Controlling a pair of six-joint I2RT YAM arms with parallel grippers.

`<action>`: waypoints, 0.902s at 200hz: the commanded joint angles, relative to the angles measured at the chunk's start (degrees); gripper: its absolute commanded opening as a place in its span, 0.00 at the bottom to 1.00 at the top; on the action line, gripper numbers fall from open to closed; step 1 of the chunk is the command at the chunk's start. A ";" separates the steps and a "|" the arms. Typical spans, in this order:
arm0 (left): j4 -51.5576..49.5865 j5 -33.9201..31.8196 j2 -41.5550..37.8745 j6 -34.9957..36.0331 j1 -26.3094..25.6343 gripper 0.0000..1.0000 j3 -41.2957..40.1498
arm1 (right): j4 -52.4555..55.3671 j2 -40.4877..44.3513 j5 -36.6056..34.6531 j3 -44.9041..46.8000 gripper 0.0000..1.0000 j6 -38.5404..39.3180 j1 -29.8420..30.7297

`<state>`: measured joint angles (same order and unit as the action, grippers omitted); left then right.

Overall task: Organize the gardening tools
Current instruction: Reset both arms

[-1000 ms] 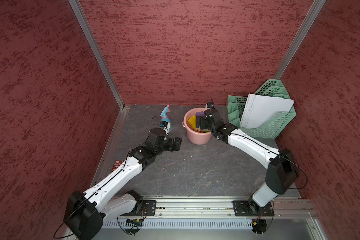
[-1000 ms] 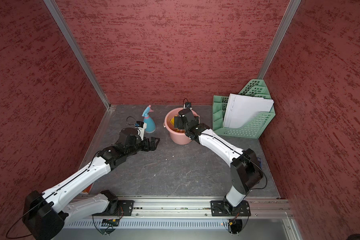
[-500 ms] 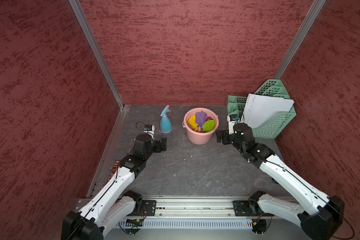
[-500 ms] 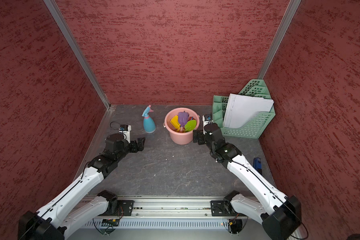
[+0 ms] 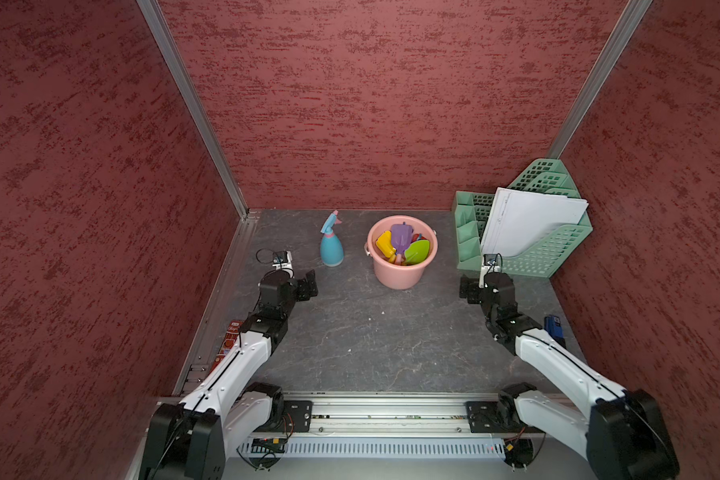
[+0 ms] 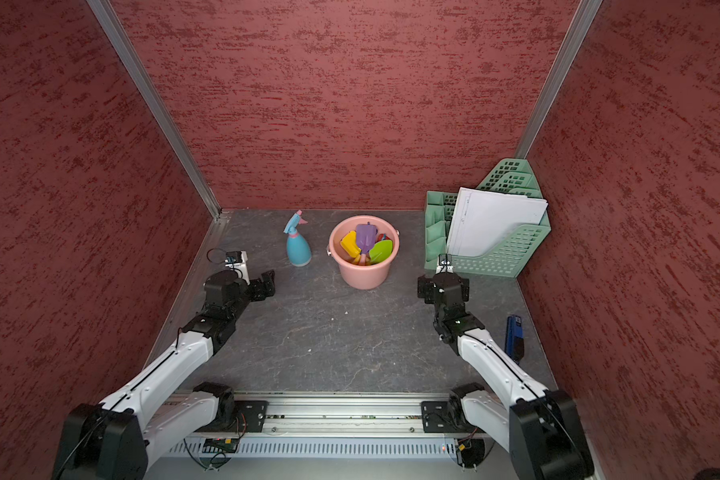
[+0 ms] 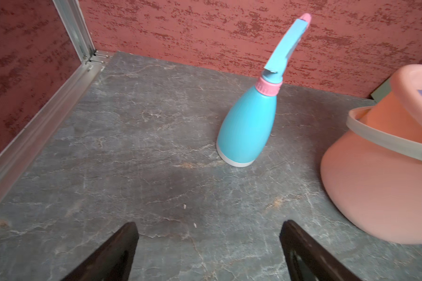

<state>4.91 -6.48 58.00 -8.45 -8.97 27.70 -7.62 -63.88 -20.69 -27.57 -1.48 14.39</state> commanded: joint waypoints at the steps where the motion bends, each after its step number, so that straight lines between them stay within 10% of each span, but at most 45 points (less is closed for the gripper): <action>1: 7.94 -1.24 1.55 4.39 1.20 0.98 -1.31 | -18.74 -6.57 -0.65 0.92 0.98 3.48 -0.73; 180: 48.53 2.95 29.84 9.37 8.67 0.98 -7.20 | -55.46 -25.25 7.75 10.73 0.99 2.14 -10.16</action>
<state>47.75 -4.27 86.74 -0.14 -0.08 21.45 -56.75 -89.21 -13.32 -18.11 1.72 4.60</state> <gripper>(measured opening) 0.976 0.985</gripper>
